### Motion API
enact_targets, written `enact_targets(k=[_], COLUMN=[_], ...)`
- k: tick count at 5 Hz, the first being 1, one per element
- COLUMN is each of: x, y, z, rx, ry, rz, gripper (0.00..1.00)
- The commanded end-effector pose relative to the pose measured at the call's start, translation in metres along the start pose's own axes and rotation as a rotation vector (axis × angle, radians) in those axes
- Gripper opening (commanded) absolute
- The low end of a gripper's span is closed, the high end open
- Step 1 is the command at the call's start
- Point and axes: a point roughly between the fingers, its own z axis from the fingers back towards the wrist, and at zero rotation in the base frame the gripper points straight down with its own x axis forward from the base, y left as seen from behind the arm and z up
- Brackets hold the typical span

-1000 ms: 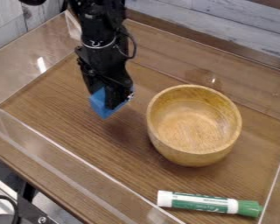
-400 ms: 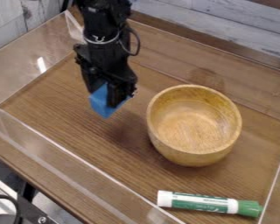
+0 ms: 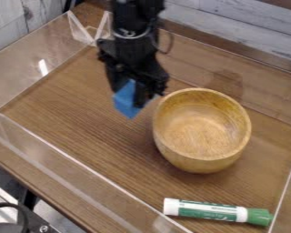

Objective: Put the blue block in the brown bowl

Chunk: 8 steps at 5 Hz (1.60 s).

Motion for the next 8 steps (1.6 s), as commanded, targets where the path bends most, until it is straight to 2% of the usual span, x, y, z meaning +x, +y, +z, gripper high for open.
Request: enact_targets(k=[1,2,4,8], x=[0.016,0.018,0.018,0.017], y=[-0.02,-0.033,-0.047,-0.082], z=[0.024,0.031,0.038,0.041], rx=[0.007,0.002,-0.002,-0.015], ry=[-0.083,-0.098,-0.118,-0.138], rz=[0.007,0.014,0.03,0.048], gripper=[0.0,0.0,0.0,0.0])
